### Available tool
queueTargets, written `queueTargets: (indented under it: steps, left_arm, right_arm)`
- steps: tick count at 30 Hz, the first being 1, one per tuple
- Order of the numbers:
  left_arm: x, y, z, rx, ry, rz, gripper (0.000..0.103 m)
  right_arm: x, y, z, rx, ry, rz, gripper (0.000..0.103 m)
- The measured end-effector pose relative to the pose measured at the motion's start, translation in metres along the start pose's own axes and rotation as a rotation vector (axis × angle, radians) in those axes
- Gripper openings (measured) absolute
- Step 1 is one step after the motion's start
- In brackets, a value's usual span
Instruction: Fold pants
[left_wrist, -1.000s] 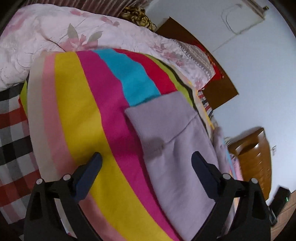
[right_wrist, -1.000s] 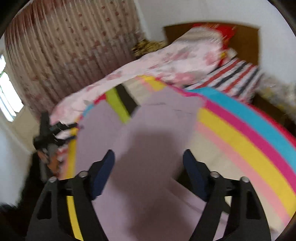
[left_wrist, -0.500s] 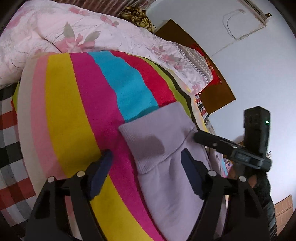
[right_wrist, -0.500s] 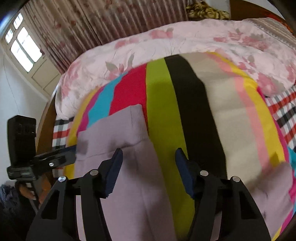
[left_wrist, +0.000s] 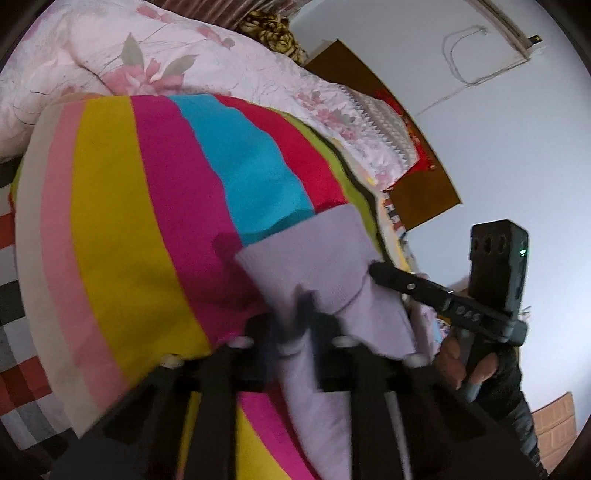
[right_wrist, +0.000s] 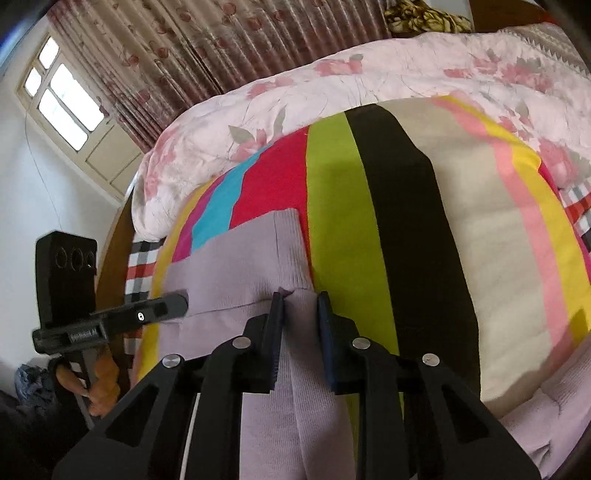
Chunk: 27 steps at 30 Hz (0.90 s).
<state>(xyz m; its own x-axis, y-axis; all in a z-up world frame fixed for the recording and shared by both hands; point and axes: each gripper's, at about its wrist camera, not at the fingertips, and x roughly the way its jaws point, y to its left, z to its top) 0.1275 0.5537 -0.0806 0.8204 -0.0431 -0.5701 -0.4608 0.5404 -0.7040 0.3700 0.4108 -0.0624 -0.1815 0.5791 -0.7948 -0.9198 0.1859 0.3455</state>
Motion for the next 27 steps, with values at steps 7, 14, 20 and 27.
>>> queueTargets:
  steps: [7,14,20,27]
  left_arm:
    - [-0.046,-0.046,0.008,0.157,-0.147,0.022,0.005]
    - [-0.005,0.003,0.008,0.036,-0.032,0.119,0.006]
    - [-0.035,0.008,0.015,-0.072,-0.14,0.211,0.079]
    - [-0.054,-0.099,-0.021,0.291,-0.177,0.108,0.101]
  right_arm:
    - [-0.034,0.034,0.01,-0.102,-0.098,-0.069,0.01]
    - [0.015,0.024,0.008,-0.062,-0.016,-0.138,0.012]
    - [-0.029,0.012,0.01,0.018,-0.056,-0.097,0.054]
    - [-0.165,-0.09,-0.084,0.326,-0.231,-0.283,0.057]
